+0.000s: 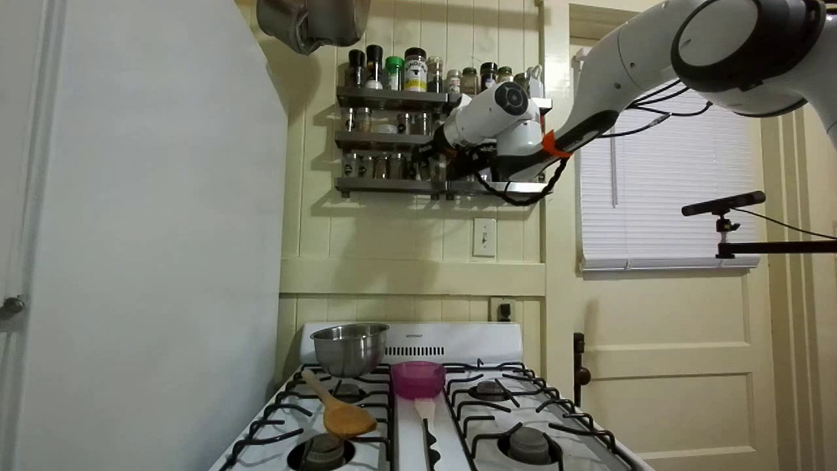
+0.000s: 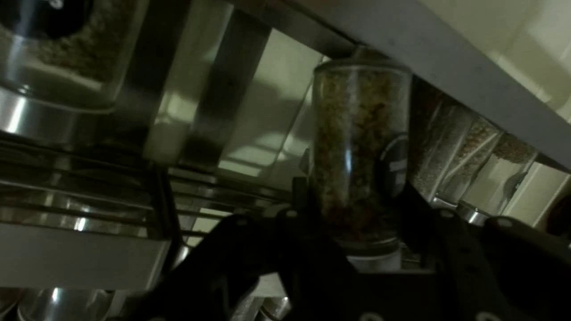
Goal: Pick up one spice from the center of the bottom shelf, sprinkle some of its content into the pot and then place the spice back at the center of the bottom shelf
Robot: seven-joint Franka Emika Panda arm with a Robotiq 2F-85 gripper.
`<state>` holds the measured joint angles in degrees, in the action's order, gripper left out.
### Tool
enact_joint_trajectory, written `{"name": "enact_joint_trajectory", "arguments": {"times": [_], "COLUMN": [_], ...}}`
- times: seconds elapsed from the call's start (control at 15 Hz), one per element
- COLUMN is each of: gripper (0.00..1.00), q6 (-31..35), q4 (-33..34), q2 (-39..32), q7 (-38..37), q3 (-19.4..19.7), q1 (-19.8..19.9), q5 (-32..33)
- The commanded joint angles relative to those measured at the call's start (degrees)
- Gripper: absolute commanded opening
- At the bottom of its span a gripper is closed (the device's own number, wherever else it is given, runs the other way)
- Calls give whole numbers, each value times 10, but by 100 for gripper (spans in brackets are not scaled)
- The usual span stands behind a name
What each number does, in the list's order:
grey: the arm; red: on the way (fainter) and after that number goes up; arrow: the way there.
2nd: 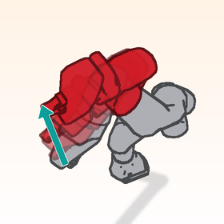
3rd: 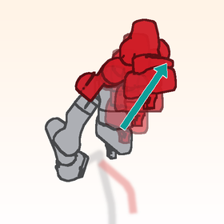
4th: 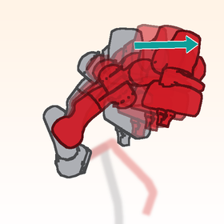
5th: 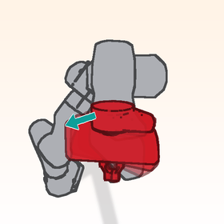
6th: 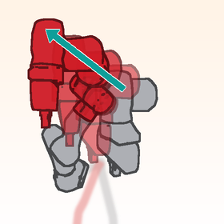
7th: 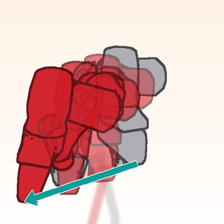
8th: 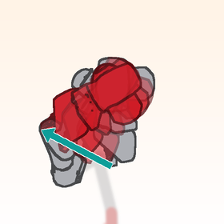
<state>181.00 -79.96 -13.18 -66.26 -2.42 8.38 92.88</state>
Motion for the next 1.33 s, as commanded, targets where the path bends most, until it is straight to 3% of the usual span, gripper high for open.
{"name": "enact_joint_trajectory", "arguments": {"times": [0.0, 0.47, 0.8, 0.93, 1.13, 1.27], "gripper": [24, 24, 24, 24, 24, 24], "q6": [12, 33, 91, 141, 217, 254], "q4": [0, -3, -87, -153, -225, -245], "q2": [16, 46, 117, 157, 204, 226], "q7": [-6, -17, 5, 2, -72, -162], "q3": [4, -5, 8, 21, 33, 21], "q1": [-3, 4, 10, 14, 23, 39], "q5": [73, 182, 153, 140, 186, 286]}}
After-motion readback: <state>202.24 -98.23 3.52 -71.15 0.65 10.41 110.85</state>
